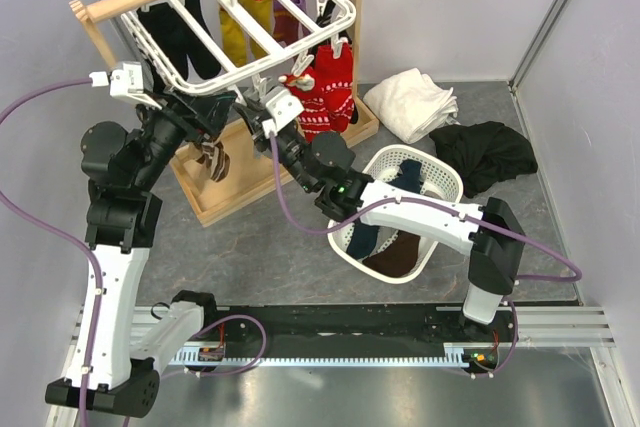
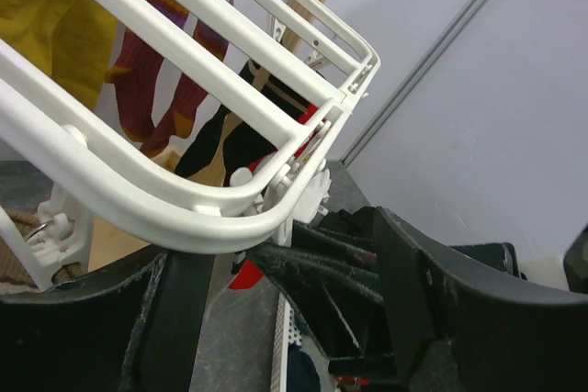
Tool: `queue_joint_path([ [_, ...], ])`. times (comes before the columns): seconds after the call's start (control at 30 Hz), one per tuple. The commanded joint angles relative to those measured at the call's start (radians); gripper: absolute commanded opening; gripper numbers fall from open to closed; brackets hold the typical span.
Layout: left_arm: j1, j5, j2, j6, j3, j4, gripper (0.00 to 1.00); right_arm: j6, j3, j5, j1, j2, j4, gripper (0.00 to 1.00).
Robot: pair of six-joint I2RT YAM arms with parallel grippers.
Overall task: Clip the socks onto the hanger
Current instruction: Open the clamp at the hanger.
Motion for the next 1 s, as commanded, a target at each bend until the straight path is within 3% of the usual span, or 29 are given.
queue_joint_path([
  [0.0, -0.001, -0.061, -0.043, -0.071, -0.022, 0.045, 0.75, 0.172, -0.005, -0.056, -0.048, -0.059, -0.004, 0.0],
  [0.43, -0.001, 0.036, 0.034, -0.07, -0.018, 0.116, 0.69, 0.257, -0.005, -0.19, -0.087, -0.061, -0.042, 0.0],
  [0.97, 0.002, -0.062, 0.031, 0.005, 0.009, -0.017, 0.68, 0.139, -0.033, -0.478, -0.13, -0.047, 0.005, 0.03],
])
